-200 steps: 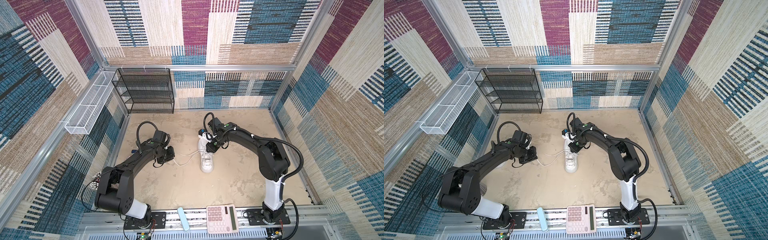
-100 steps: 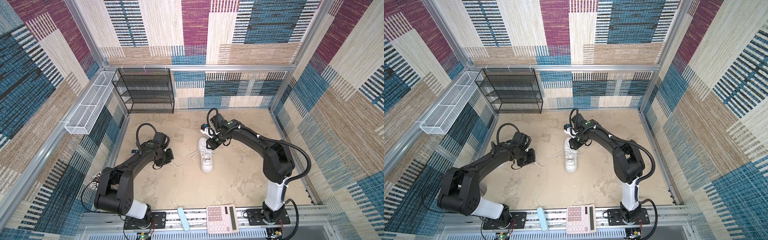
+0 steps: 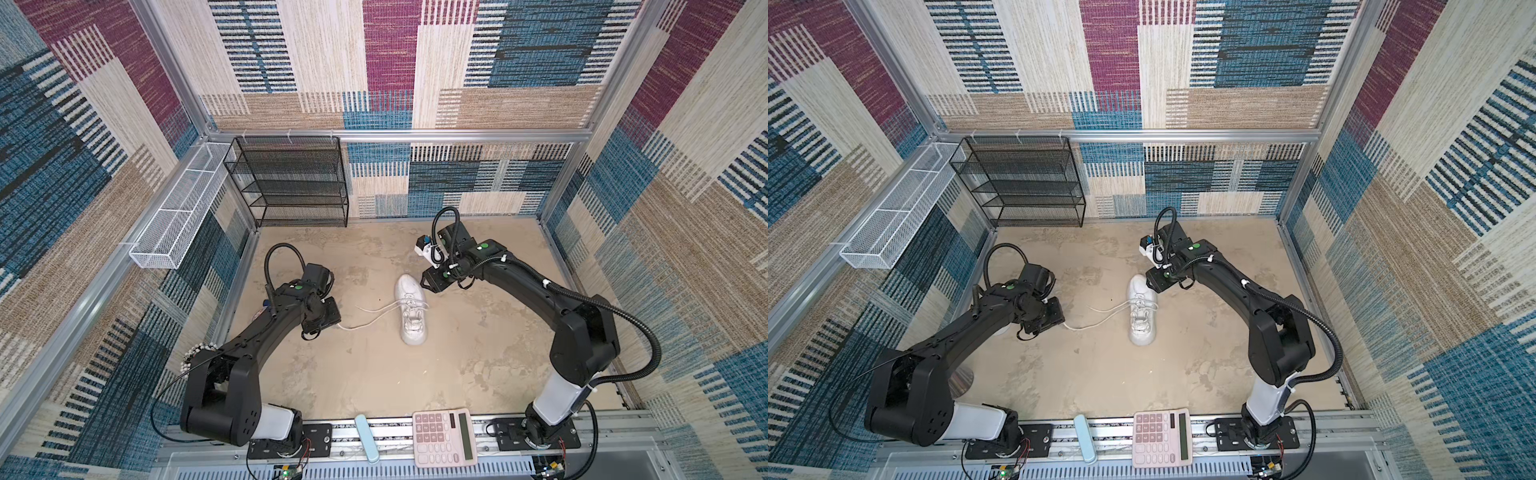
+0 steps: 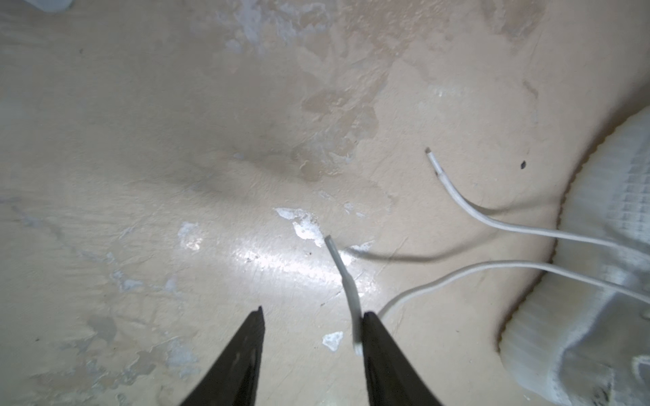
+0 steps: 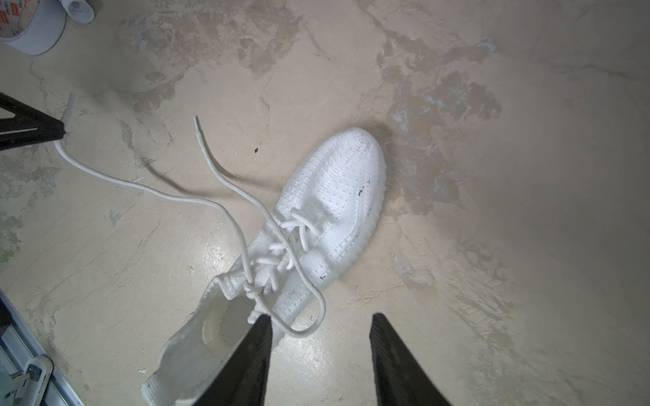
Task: Tie the shoes
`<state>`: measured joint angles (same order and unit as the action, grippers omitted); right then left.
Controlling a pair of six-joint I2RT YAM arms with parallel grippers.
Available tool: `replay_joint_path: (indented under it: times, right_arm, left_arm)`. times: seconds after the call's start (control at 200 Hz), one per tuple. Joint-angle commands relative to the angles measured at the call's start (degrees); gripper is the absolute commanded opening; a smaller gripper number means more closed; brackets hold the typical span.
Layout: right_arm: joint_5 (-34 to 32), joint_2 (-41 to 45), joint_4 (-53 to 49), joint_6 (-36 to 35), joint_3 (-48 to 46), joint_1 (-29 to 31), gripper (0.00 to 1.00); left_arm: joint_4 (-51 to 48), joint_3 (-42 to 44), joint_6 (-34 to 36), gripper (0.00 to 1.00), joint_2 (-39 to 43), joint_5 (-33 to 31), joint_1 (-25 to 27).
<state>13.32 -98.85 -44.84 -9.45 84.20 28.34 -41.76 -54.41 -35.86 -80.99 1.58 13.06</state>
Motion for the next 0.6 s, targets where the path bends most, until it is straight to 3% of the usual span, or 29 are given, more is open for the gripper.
replay_joint_path:
  times: [0.0,0.321,0.496,0.596]
  right_arm:
    - [0.8,2.1,2.6,0.8,-1.2,-0.6,0.49]
    - [1.6,7.1,3.5,-0.3,-4.6,-1.5,0.5]
    - [1.9,8.5,4.5,-0.1,-6.4,-1.6,0.5]
    - [2.1,8.7,5.0,0.0,-7.3,-1.7,0.5]
  left_arm:
    - [-3.8,-0.9,-0.7,0.51,0.7,-4.5,-2.2]
    - [-4.9,-6.8,6.7,0.49,-3.7,0.1,-10.2]
    - [-3.4,-5.3,3.7,0.44,-2.6,2.6,-9.5]
    - [-2.5,-5.4,2.3,0.42,-1.5,0.9,-2.6]
